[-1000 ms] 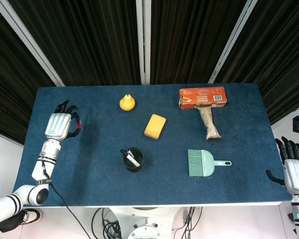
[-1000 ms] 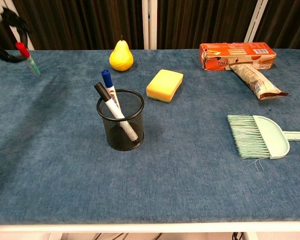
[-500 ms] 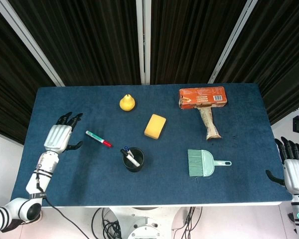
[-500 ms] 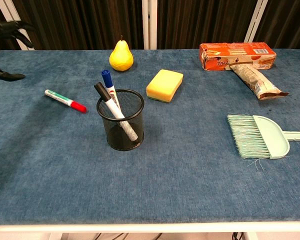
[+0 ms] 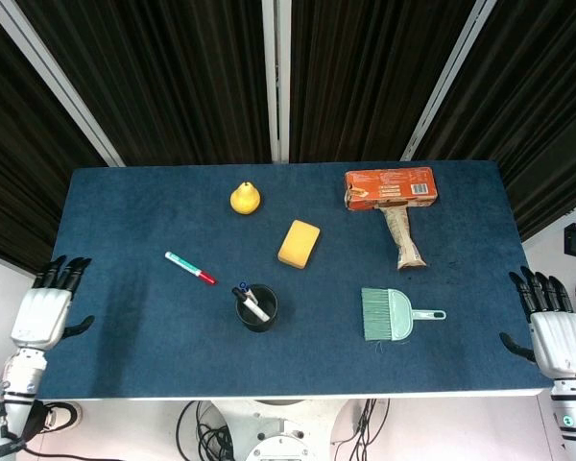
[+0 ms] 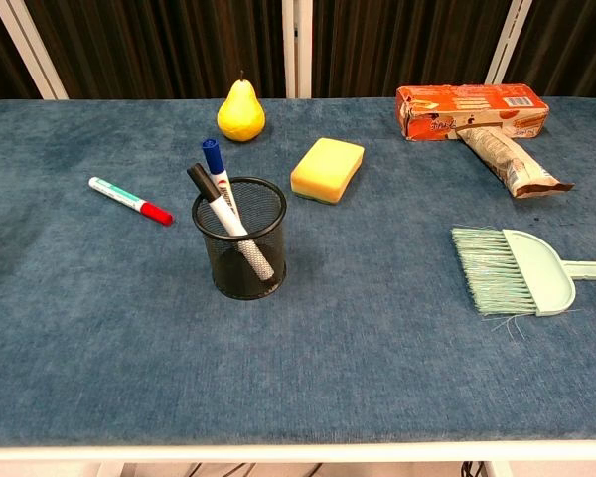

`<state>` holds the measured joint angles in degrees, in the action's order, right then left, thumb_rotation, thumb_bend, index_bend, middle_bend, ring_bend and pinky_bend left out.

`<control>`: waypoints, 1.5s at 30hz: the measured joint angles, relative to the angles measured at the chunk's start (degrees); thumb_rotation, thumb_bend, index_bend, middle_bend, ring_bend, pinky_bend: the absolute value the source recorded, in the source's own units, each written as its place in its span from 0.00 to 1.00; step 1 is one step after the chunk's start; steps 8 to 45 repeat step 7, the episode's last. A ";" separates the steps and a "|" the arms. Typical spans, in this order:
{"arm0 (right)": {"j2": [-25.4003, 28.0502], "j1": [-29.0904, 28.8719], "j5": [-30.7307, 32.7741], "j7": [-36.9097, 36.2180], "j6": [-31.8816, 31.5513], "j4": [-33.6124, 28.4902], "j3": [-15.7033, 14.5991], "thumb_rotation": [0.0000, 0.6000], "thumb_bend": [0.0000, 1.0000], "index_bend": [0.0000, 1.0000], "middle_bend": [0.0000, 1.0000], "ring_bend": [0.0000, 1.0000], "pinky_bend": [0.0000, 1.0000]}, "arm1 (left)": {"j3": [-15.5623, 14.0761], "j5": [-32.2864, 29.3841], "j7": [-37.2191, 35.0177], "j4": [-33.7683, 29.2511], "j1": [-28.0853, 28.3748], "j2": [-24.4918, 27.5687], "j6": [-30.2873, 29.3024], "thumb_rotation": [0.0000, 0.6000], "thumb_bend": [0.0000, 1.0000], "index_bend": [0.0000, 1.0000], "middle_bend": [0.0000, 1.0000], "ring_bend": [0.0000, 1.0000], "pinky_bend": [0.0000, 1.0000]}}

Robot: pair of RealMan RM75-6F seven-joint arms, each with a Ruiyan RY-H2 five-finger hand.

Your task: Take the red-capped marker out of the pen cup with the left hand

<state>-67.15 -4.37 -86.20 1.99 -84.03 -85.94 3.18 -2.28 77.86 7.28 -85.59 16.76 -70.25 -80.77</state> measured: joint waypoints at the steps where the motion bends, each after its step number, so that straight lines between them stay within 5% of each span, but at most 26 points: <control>1: -0.26 0.09 -0.07 0.42 0.00 0.09 -0.24 1.00 0.10 0.00 0.00 0.00 0.00 | -0.22 0.37 -0.92 1.20 -0.94 -0.12 -1.00 1.00 0.17 0.07 0.02 0.00 0.11; 7: -1.84 0.88 0.62 1.72 0.04 0.48 -1.07 1.00 0.10 0.00 0.00 0.00 0.00 | -1.31 3.12 -6.15 5.93 -6.03 0.04 -6.19 1.00 0.17 0.07 0.01 0.00 0.08; 45: -1.84 0.88 0.62 1.72 0.04 0.48 -1.07 1.00 0.10 0.00 0.00 0.00 0.00 | -1.31 3.12 -6.15 5.93 -6.03 0.04 -6.19 1.00 0.17 0.07 0.01 0.00 0.08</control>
